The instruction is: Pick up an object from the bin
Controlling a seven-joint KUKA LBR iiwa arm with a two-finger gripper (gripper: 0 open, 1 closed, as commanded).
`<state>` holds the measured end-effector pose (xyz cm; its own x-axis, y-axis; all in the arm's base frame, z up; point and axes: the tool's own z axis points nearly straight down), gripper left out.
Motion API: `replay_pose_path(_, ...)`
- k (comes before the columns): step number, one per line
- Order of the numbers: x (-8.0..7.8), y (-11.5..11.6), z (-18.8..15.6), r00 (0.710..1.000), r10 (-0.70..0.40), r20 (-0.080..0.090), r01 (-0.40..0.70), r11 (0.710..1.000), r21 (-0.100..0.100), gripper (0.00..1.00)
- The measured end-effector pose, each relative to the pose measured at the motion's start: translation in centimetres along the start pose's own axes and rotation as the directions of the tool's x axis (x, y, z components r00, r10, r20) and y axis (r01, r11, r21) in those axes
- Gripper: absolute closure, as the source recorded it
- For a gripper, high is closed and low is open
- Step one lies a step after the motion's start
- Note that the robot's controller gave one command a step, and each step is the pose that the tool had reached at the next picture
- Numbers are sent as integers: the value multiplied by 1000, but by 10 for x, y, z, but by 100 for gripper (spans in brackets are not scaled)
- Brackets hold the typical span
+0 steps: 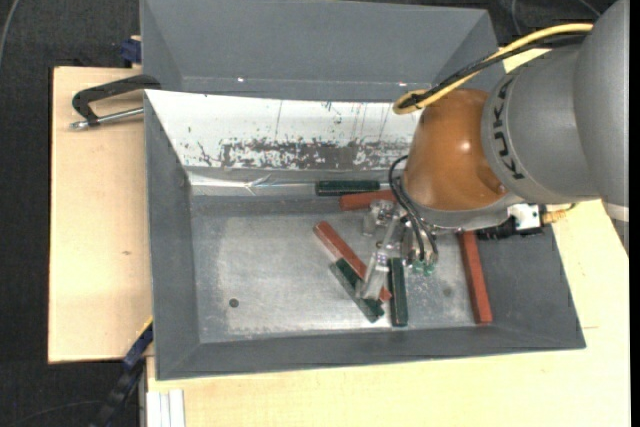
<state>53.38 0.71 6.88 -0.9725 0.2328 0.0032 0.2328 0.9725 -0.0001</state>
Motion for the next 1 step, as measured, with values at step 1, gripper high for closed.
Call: replay_pose_path(1,26,23,-2,968,249,2,-249,968,-2,0)
